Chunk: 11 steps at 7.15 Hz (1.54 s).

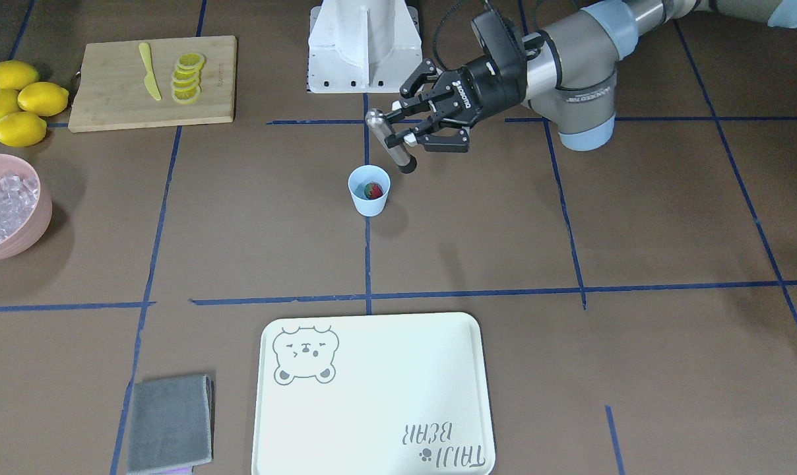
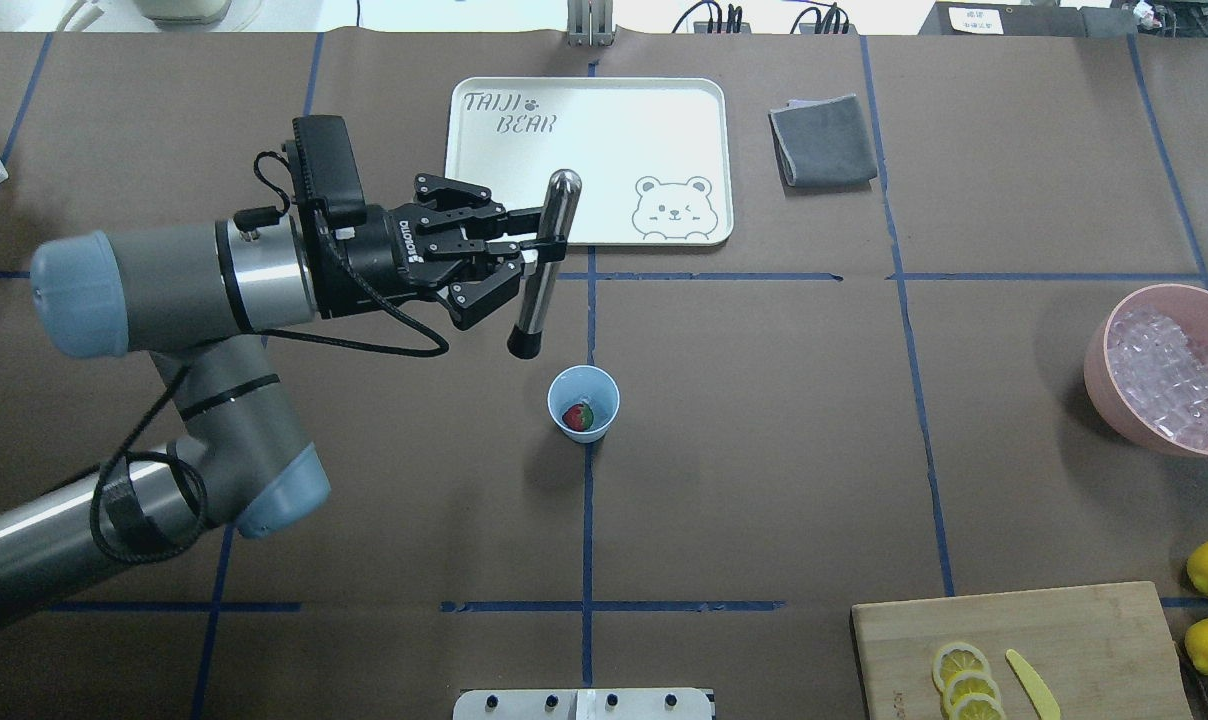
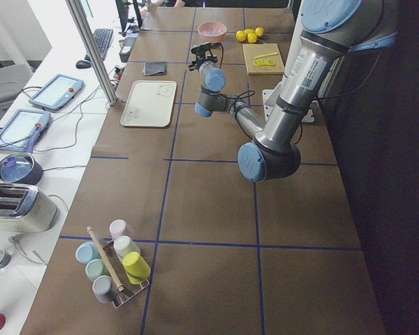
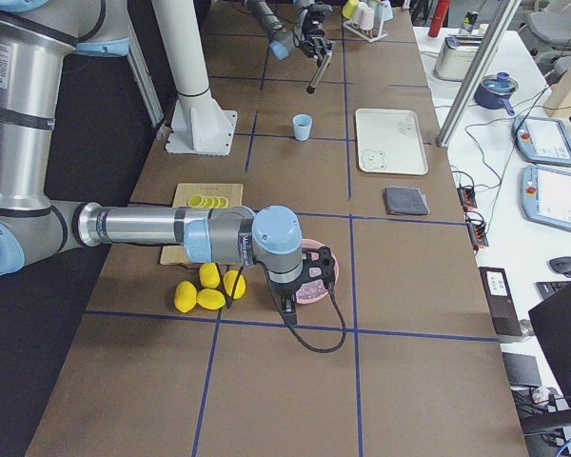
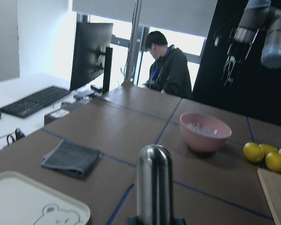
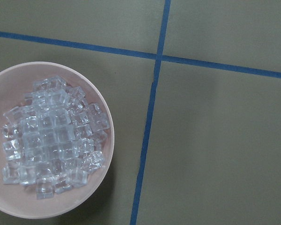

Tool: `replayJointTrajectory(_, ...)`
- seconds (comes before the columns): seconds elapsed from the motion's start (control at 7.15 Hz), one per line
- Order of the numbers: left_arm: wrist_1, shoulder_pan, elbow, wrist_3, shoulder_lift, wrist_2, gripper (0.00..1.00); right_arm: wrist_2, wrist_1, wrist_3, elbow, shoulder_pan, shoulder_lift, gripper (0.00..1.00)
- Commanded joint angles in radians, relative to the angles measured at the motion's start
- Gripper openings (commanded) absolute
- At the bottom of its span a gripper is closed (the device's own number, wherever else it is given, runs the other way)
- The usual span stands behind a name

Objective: Mash ice and strawberries in cup
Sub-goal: 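Lower the muddler tip down into the blue cup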

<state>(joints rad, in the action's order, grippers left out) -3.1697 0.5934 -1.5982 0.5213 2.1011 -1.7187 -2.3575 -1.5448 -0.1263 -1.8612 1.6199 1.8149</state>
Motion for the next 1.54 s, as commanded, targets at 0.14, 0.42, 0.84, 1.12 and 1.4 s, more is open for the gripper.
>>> replayJointTrajectory(0.14, -0.191, -0.115, 0.017, -0.209, 0.014, 0.192, 0.05, 0.0, 0.0, 0.001, -0.001, 0.0, 0.0, 1.0)
replayJointTrajectory(0.42, -0.31, -0.154, 0.132, -0.324, 0.042, 0.195, 0.05, 0.0, 0.002, 0.001, -0.003, 0.0, -0.002, 0.99)
replayJointTrajectory(0.84, -0.422, -0.191, 0.277, -0.363, 0.05, 0.237, 0.05, 0.001, 0.0, 0.001, 0.0, 0.0, 0.0, 0.99)
replayJointTrajectory(1.12, -0.429, -0.222, 0.299, -0.397, 0.06, 0.238, 0.06, 0.001, 0.0, 0.001, 0.0, 0.0, -0.002, 0.99)
replayJointTrajectory(1.4, -0.453, -0.254, 0.331, -0.399, 0.06, 0.281, 0.06, 0.001, 0.0, 0.001, 0.0, 0.0, 0.0, 1.0)
